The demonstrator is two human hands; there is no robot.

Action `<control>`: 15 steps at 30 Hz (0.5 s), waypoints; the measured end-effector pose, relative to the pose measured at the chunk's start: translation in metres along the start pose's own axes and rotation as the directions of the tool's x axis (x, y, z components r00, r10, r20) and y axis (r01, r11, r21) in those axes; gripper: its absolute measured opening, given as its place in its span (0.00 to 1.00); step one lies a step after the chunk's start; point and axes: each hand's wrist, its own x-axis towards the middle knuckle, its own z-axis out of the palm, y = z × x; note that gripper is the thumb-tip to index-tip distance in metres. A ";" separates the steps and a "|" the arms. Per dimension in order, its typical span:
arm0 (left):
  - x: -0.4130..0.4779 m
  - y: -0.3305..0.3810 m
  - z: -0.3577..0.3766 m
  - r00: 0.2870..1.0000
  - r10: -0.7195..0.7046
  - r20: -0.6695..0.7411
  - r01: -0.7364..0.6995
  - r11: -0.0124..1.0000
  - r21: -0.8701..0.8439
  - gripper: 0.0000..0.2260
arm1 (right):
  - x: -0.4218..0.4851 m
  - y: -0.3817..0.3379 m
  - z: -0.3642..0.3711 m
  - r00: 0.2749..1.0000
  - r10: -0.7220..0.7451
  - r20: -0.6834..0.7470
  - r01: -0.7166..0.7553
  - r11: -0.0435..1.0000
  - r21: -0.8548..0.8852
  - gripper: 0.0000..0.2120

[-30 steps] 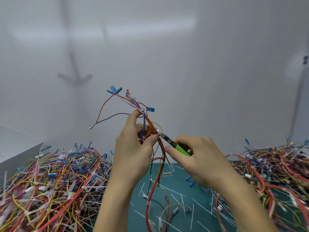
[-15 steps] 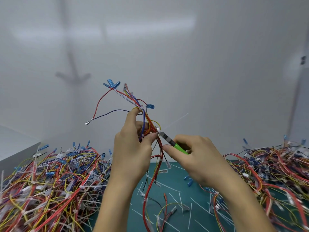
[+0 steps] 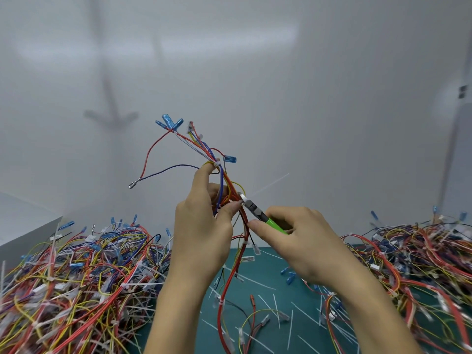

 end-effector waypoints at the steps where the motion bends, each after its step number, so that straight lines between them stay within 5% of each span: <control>1: 0.000 0.000 0.000 1.000 0.002 -0.002 -0.002 1.000 0.000 0.25 | 0.000 0.000 0.000 1.000 -0.002 0.000 0.002 1.000 0.005 0.23; 15: 0.000 -0.001 0.000 1.000 -0.006 0.009 0.007 1.000 -0.010 0.25 | -0.001 -0.003 -0.001 0.996 0.060 0.067 -0.069 0.987 0.144 0.25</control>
